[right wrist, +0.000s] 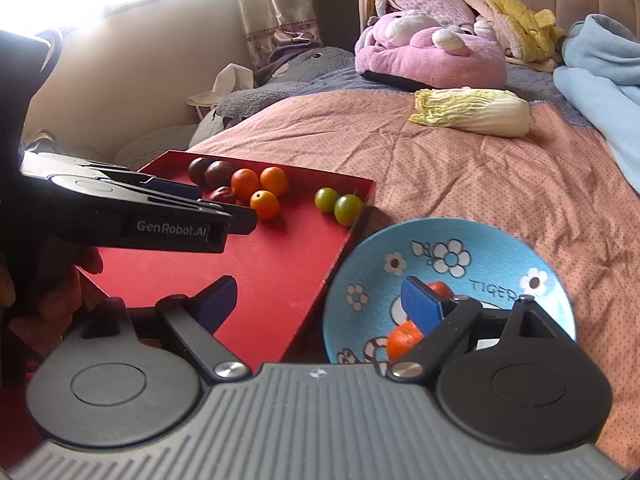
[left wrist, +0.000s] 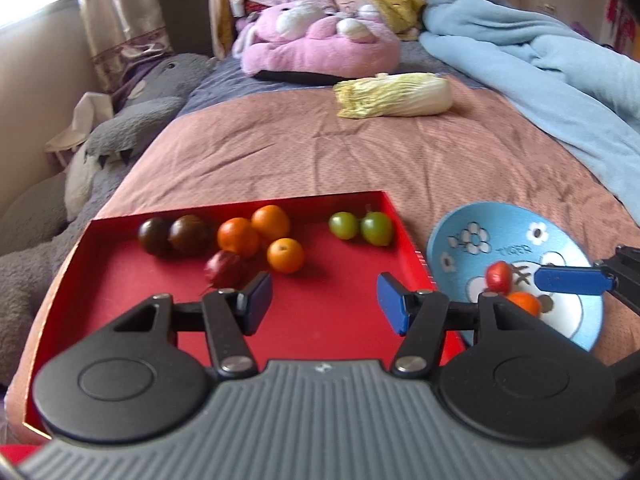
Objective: Organize fruits
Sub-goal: 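Move both grippers back over the red tray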
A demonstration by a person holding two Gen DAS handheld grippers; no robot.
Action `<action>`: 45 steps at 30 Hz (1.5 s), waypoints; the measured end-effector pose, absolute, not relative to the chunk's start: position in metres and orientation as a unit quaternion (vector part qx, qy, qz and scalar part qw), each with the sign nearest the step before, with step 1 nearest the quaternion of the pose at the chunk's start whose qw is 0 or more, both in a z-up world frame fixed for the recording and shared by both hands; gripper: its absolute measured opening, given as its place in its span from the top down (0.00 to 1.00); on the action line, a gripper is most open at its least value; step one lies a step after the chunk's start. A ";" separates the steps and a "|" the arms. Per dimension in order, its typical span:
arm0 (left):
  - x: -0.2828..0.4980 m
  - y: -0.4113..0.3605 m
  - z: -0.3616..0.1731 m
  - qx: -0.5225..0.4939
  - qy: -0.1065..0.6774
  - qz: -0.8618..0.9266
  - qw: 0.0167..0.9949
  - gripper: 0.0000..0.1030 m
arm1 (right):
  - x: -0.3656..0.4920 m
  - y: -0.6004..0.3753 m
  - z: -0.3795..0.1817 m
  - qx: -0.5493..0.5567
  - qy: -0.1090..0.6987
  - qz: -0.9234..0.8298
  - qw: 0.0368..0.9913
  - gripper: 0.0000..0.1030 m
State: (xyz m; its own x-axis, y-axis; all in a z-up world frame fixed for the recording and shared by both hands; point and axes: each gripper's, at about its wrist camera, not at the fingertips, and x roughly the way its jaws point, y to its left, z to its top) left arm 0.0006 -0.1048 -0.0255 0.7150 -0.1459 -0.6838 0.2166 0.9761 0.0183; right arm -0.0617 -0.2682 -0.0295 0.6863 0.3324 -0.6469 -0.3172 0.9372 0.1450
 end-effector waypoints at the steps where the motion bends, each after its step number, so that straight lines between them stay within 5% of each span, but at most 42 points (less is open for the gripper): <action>1: 0.001 -0.100 -0.025 0.045 0.365 -0.091 0.925 0.41 | -0.060 -0.265 -0.029 0.010 0.354 0.178 0.918 0.11; 14: 0.015 -0.053 -0.028 -0.028 0.382 0.012 0.924 0.41 | -0.040 -0.234 -0.028 -0.001 0.357 0.200 0.912 0.11; 45: 0.056 -0.025 -0.043 -0.014 0.383 0.021 0.923 0.41 | 0.006 -0.180 -0.041 -0.039 0.372 0.218 0.901 0.11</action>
